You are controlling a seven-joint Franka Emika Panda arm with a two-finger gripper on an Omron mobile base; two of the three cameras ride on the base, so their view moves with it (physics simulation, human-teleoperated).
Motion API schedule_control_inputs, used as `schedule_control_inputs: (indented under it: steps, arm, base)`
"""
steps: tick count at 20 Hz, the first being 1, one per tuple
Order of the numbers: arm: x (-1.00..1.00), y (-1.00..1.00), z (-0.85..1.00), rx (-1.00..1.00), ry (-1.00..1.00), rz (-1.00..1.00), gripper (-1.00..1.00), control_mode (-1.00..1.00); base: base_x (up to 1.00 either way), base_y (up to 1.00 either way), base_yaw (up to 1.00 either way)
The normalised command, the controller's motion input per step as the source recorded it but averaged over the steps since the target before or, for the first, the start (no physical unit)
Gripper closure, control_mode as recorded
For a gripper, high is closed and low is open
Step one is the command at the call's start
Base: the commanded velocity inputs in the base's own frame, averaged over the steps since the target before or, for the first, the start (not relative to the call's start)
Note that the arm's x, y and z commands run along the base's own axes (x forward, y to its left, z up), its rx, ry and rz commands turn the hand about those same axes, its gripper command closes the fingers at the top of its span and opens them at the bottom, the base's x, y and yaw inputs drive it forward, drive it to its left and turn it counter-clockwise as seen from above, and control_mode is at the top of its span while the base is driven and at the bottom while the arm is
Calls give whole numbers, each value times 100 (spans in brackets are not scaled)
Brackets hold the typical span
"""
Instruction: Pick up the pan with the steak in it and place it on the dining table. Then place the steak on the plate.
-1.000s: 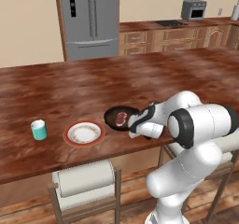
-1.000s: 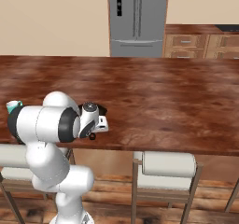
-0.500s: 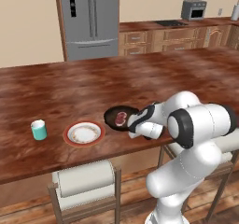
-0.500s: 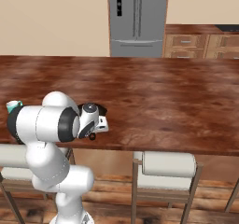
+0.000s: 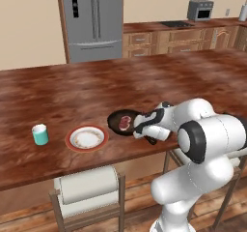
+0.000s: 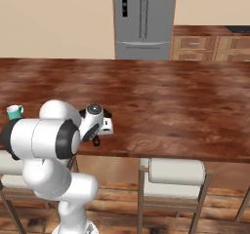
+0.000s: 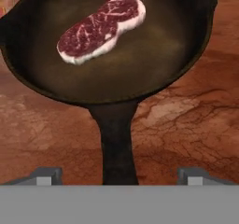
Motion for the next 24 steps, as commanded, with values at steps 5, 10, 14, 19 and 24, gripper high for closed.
schedule_control_inputs:
  steps: [5,10,14,19,24]
  arm:
    - [24,14,42,3,0,-9,-100,-100]
    - [60,15,8,3,2,-12,-100,-100]
    - [57,6,0,8,1,-10,-100,-100]
    - [41,20,0,2,0,-10,-100,-100]
    - [37,36,-3,-1,0,-11,-100,-100]
  base:
    - [0,0,0]
    - [0,0,0]
    - [0,0,0]
    - [0,0,0]
    - [0,0,0]
